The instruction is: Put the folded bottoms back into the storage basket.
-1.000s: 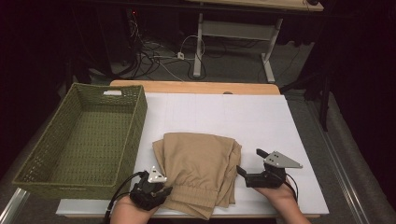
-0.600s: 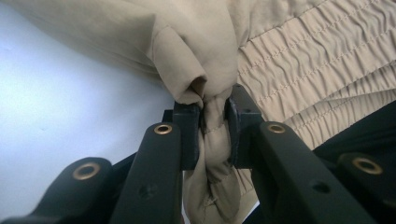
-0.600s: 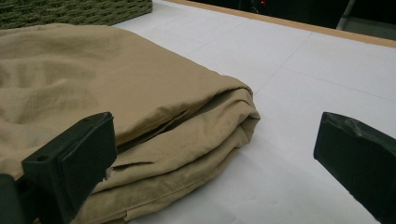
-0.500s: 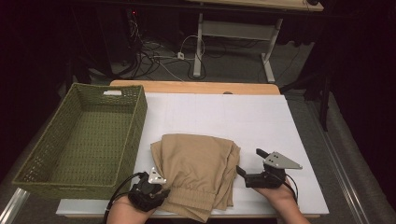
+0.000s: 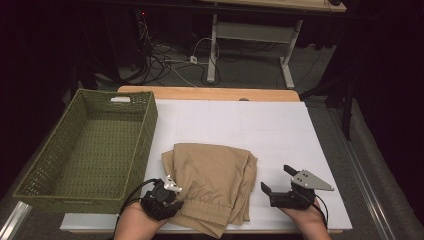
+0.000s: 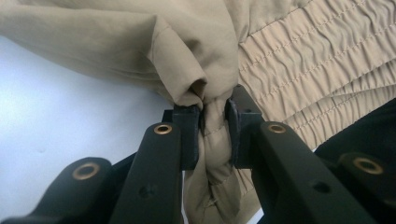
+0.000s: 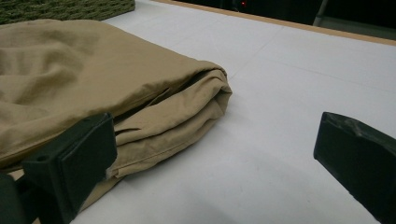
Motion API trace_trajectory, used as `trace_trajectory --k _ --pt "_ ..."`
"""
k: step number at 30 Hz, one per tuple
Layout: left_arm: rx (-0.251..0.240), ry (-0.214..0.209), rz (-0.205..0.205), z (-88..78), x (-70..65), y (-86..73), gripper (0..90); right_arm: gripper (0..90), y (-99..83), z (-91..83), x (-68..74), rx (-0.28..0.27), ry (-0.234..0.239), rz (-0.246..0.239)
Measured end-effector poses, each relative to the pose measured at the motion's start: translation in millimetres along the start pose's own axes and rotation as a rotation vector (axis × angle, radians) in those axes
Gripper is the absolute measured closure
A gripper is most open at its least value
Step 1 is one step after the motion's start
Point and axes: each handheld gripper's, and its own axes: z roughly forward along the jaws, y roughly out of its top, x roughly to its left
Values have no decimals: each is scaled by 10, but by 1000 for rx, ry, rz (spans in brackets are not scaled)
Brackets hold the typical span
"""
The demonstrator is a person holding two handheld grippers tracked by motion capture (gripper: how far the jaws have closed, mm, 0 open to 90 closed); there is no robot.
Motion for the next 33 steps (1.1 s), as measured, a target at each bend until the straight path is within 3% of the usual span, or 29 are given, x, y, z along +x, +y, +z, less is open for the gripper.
trace_trajectory --k 8,14,16,17,21,22,24,25,27,33 --pt "-13 8 -5 8 -14 -24 755 22 53 70 53 -5 23 3" --pt "-2 26 -37 5 -45 -11 756 110 236 185 55 -4 29 11" --pt "7 15 -79 1 -42 -7 757 169 342 318 27 17 42 30" --pt "7 15 -79 1 -42 -7 757 169 342 318 27 17 42 30" --pt "43 25 -91 -10 -66 15 757 249 437 610 -23 65 57 41" --pt "60 34 -90 -9 -79 38 757 267 453 774 -36 110 53 39" --pt "81 42 -86 -7 -90 64 757 293 450 901 -46 141 60 43" --pt "81 42 -86 -7 -90 64 756 293 450 901 -46 141 60 43" --pt "101 43 -87 -6 -91 89 756 303 445 1010 -55 190 58 39" --pt "119 44 -96 2 -92 107 752 361 430 1045 -88 233 77 62"
